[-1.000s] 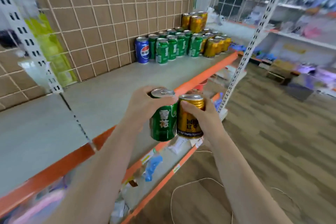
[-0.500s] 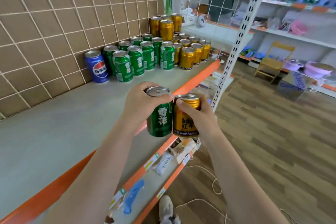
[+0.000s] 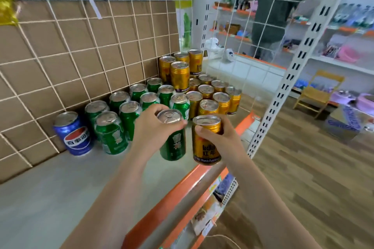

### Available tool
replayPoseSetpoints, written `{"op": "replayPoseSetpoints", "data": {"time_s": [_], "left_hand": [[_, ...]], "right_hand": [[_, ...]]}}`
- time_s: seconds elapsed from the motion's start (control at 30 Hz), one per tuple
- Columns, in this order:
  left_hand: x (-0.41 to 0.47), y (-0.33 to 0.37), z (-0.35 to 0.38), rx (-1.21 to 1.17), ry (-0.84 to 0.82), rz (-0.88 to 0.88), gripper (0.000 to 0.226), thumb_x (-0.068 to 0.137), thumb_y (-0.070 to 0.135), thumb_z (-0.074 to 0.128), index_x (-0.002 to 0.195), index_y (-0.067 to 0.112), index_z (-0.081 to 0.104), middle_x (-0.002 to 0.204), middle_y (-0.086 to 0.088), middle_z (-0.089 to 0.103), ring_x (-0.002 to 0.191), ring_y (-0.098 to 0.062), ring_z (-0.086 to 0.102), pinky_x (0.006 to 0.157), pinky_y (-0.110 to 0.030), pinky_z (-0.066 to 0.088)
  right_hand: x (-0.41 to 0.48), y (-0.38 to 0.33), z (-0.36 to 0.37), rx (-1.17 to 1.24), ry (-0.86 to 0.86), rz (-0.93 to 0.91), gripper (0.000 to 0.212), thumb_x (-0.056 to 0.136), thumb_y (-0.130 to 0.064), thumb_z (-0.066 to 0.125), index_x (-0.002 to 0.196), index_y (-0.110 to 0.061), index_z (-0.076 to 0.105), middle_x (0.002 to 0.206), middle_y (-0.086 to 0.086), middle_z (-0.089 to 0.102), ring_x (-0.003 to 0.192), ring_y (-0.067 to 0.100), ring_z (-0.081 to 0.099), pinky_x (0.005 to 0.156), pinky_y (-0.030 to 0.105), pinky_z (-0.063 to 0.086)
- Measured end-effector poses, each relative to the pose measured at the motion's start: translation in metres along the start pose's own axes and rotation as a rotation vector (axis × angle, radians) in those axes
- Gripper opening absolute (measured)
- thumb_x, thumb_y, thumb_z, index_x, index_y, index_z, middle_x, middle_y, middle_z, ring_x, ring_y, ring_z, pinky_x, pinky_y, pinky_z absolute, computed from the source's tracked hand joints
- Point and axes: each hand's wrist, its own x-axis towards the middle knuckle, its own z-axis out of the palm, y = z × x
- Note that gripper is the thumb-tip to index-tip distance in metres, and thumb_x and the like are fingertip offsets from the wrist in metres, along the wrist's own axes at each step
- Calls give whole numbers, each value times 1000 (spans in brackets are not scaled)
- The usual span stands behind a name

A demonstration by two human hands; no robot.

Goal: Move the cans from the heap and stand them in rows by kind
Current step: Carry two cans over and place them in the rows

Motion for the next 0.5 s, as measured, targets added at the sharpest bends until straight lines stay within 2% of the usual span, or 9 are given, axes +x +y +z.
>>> {"op": "replayPoseSetpoints", "data": {"time_s": [0.17, 0.27, 0.37, 0.5], "left_hand": [[32, -4, 13, 61, 116, -22, 40, 66, 35, 80, 98, 26, 58, 93, 11, 58, 86, -7, 54, 62, -11, 35], [49, -8, 22, 114, 154, -45, 50, 67, 33, 81, 110, 19, 58, 101, 5, 61, 91, -12, 56, 71, -21, 40], [61, -11, 27, 186, 192, -66, 57, 68, 30, 81, 117, 14, 57, 104, 3, 60, 93, -13, 55, 77, -23, 37], [70, -13, 29, 244, 224, -79, 47, 63, 25, 84, 104, 12, 66, 100, -2, 67, 95, -17, 60, 82, -31, 46]], "right_hand": [[58, -9, -13, 2, -49, -19, 38, 73, -28, 77, 98, -36, 50, 101, -10, 64, 95, 10, 62, 83, 29, 50], [92, -14, -20, -52, -102, -43, 55, 73, -34, 76, 118, -33, 45, 113, -6, 61, 104, 17, 59, 92, 36, 49], [127, -20, -29, -59, -167, -51, 52, 76, -35, 73, 117, -35, 41, 107, -10, 57, 105, 17, 55, 87, 32, 45], [172, -29, -35, -72, -243, -80, 51, 76, -38, 73, 117, -35, 42, 106, -12, 58, 104, 16, 56, 88, 33, 45]]}}
